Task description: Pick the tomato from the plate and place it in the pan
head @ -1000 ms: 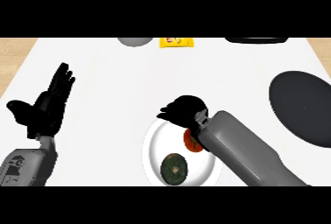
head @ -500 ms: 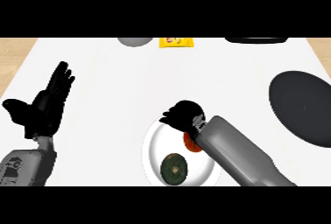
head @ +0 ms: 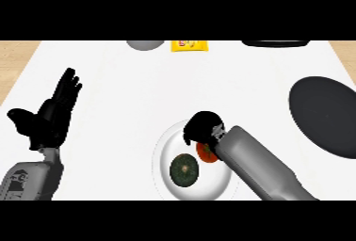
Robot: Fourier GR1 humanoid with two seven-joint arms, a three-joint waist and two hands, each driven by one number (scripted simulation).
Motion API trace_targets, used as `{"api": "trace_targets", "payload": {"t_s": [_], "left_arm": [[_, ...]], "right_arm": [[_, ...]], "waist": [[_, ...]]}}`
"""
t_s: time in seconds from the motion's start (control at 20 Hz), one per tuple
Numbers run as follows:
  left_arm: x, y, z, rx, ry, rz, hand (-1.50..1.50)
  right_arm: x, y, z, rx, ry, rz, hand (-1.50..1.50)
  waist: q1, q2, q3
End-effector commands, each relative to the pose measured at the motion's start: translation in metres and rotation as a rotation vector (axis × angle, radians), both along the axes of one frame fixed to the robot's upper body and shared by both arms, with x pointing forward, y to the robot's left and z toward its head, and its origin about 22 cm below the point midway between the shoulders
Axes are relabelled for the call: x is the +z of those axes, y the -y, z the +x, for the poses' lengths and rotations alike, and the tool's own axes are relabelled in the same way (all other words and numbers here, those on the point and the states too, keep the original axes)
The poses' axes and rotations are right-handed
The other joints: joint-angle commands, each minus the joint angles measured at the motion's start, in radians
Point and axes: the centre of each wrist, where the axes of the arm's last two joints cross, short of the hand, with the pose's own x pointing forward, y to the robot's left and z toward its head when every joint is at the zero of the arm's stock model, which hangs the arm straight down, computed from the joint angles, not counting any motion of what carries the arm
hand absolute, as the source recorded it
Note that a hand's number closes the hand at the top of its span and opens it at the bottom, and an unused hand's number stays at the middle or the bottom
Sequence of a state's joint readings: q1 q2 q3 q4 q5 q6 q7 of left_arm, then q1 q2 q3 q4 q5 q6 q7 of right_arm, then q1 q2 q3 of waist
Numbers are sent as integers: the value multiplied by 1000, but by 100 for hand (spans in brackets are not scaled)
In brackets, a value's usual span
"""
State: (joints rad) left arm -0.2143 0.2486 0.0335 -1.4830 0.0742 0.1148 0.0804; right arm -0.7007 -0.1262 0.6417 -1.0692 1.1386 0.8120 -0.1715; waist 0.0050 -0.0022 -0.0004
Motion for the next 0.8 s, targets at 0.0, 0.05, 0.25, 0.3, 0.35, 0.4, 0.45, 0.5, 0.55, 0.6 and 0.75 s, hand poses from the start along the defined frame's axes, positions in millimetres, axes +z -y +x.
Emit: {"api": "trace_targets", "payload": {"t_s": [0.0, 0.05, 0.25, 0.3, 0.35, 0.4, 0.45, 0.5, 0.55, 0.6, 0.75], "left_arm": [[7, -13, 8, 7, -13, -2, 0], [5, -14, -10, -8, -8, -13, 0], [10, 2, 6, 1, 17, -10, 0], [4, -11, -17, -17, -8, 0, 0], [-2, 7, 8, -11, 1, -11, 0], [-6, -13, 1, 2, 9, -13, 0], [3, -4, 1, 18, -17, -4, 0], [-1, -13, 4, 73, -13, -9, 0], [-1, -17, -2, 71, -14, -12, 0], [-7, -28, -9, 85, -18, 8, 0], [-5, -25, -10, 95, -20, 8, 0]], "right_arm": [[-12, 3, -6, 118, -40, 14, 150], [-22, 7, -15, 109, -36, 8, 150], [-18, -11, -10, 100, -17, 13, 150], [-16, 17, -5, 104, -22, 16, 150], [-25, 6, -11, 116, -13, 28, 150], [-25, 18, -19, -25, 29, 81, 150], [-34, 15, -25, -164, 33, 121, 150], [-33, 34, -28, -248, 45, 158, 150], [-37, 38, -31, -357, 63, 215, 150], [-39, 60, -29, -464, 76, 232, 150], [-41, 71, -51, -663, 146, 346, 150]], "waist": [[0, 4, 0], [2, 2, 0], [-1, 2, 0], [2, 1, 0], [-3, 3, 0], [-12, 1, 0], [-26, -4, 1], [-70, -11, 1], [-80, -16, 1], [-96, -21, 1], [-104, -23, 1]]}}
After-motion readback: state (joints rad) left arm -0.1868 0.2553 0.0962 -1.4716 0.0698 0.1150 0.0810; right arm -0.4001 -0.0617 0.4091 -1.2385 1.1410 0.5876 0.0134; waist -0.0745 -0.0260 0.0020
